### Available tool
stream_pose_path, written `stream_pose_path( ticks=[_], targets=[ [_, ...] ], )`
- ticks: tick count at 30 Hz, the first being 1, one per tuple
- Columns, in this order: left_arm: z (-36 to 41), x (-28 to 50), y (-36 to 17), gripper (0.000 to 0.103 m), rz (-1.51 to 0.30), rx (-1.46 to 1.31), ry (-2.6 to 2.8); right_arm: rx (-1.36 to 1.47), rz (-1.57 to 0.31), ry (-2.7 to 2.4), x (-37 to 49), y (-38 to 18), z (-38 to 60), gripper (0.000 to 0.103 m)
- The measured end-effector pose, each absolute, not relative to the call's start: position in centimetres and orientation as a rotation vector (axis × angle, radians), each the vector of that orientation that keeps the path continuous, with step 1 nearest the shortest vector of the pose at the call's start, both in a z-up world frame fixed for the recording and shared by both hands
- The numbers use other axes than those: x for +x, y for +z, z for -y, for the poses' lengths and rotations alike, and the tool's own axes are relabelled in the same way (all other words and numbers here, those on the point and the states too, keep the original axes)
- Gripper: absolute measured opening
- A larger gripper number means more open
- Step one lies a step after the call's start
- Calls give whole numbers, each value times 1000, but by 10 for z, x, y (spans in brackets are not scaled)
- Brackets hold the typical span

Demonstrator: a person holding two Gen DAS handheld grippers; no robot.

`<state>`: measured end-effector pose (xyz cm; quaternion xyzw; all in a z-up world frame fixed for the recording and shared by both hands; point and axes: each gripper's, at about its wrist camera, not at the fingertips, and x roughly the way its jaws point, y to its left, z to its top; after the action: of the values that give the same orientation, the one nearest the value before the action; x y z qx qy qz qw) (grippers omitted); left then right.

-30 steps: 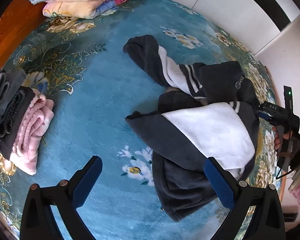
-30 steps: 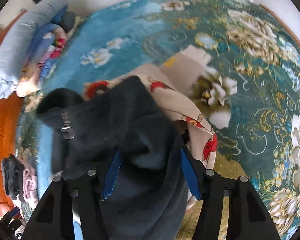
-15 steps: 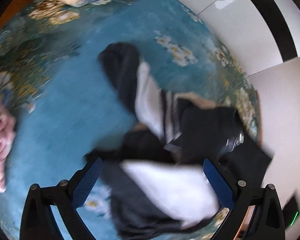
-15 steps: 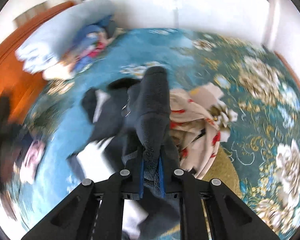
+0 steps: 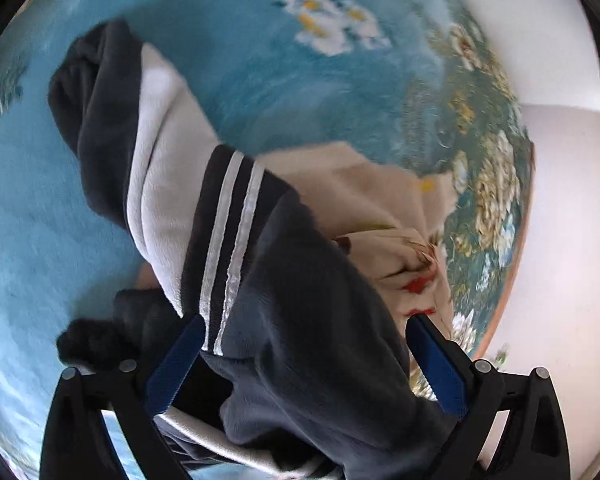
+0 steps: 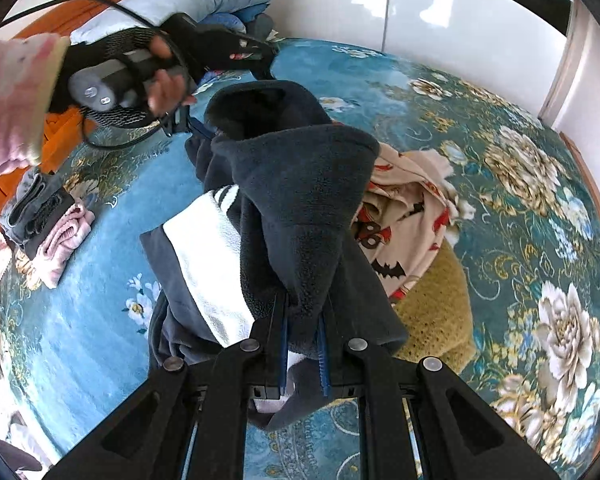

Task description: Fold clothes

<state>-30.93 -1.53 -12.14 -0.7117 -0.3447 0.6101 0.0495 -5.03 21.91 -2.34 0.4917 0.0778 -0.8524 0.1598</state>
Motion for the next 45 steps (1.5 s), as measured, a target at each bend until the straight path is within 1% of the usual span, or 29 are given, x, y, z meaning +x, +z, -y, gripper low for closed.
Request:
stream_pose_path(
  ticks=[2,3,4,6,8,9,10,12,15,17,21,24,27,33,35,38,41,45],
  targets=[
    [15,-304,-128,82,1093,-2205,1810,1406,-229,-2435,-45,-21,-220,13],
    [13,-300,-131,71,1102,-2233,1775,1408,-221,-2432,-42,-20,-221,13],
    [12,-298,-133,57,1106,-2252,1742,1410,-214,-2430,-39,-19,-221,13],
    [8,-290,-133,50,1108,-2265,1706,1416,-212,-2427,-34,-17,-222,13],
    [5,-283,-128,38,1104,-2252,1712,1419,-203,-2424,-29,-13,-222,13],
    [3,-280,-123,22,1096,-2237,1731,1420,-193,-2423,-26,-11,-222,13],
    [3,-276,-116,11,1084,-2220,1757,1420,-183,-2423,-24,-8,-222,13],
    [3,-265,-101,7,1054,-2181,1819,1417,-172,-2431,-17,-1,-222,13],
    [13,-248,-75,6,1120,-2075,1885,1416,-155,-2457,-11,12,-224,13],
    [30,-229,-44,5,1195,-1947,1938,1409,-136,-2495,-9,23,-230,13],
    [65,-183,18,5,1329,-1712,1997,1362,12,-2589,-11,62,-253,13],
    [88,-142,67,5,1357,-1577,2055,1284,100,-2629,-10,93,-260,12],
    [111,-102,117,5,1373,-1445,2113,1168,94,-2669,-3,130,-253,12],
    [147,-25,218,5,1300,-1216,2225,886,28,-2749,29,227,-228,12],
    [154,8,251,5,1262,-1121,2235,789,-20,-2782,48,261,-220,12],
    [153,52,287,5,1183,-1027,2245,654,-85,-2838,91,309,-208,12],
    [156,112,309,5,1091,-971,2256,570,-103,-2890,145,340,-199,12],
    [163,195,310,5,1019,-954,2256,566,-103,-2921,231,349,-184,12]
  ],
)
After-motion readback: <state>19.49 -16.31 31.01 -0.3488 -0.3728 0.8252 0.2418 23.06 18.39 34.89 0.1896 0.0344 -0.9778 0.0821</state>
